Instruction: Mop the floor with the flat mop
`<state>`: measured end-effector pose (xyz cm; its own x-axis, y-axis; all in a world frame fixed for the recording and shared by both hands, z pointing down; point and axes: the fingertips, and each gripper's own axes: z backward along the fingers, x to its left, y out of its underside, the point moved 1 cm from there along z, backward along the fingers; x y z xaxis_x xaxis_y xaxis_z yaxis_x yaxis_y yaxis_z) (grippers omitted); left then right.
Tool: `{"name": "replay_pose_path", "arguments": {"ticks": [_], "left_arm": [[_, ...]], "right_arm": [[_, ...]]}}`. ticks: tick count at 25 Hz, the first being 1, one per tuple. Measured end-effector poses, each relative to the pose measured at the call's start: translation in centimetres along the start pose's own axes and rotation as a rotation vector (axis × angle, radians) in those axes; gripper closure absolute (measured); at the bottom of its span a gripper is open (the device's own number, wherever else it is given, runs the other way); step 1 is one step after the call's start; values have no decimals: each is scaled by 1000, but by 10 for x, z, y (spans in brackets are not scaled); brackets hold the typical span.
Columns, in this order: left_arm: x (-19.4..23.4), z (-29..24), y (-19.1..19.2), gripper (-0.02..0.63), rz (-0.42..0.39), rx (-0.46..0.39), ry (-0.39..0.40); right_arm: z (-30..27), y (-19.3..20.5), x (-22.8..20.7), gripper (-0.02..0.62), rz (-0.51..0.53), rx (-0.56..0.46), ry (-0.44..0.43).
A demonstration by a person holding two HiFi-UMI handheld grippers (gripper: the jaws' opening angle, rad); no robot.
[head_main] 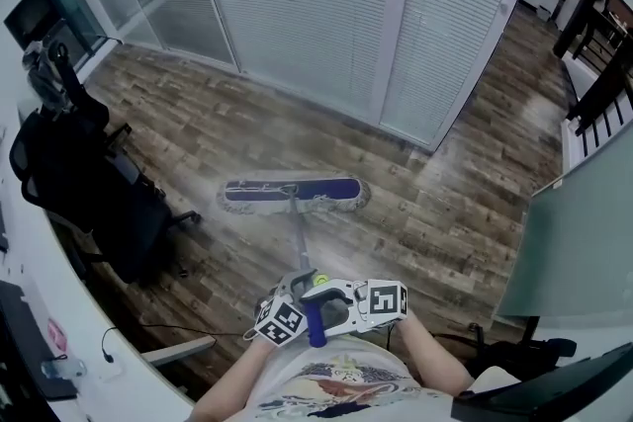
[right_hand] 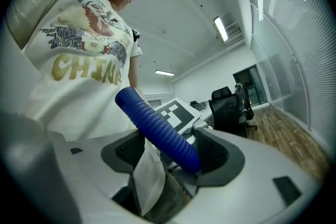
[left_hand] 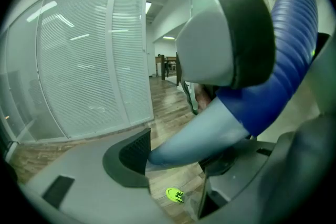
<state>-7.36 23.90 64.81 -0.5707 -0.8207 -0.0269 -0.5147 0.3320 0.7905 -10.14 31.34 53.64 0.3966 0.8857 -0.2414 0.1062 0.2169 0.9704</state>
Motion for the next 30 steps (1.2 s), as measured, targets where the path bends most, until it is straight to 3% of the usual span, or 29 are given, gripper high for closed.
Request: {"name": "replay_pose_path", "arguments": {"ticks": [12, 21, 30], "left_arm": [[150, -20, -5, 385, 17, -35, -11], [239, -42, 0, 385, -29, -12, -3], [341, -70, -14, 385, -26, -15, -24]], "right_arm": [[-10, -32, -146, 313, 4, -15, 25], [-14, -38, -237, 313, 18, 35, 32], [-2, -58, -338, 311, 21, 36, -6]]}}
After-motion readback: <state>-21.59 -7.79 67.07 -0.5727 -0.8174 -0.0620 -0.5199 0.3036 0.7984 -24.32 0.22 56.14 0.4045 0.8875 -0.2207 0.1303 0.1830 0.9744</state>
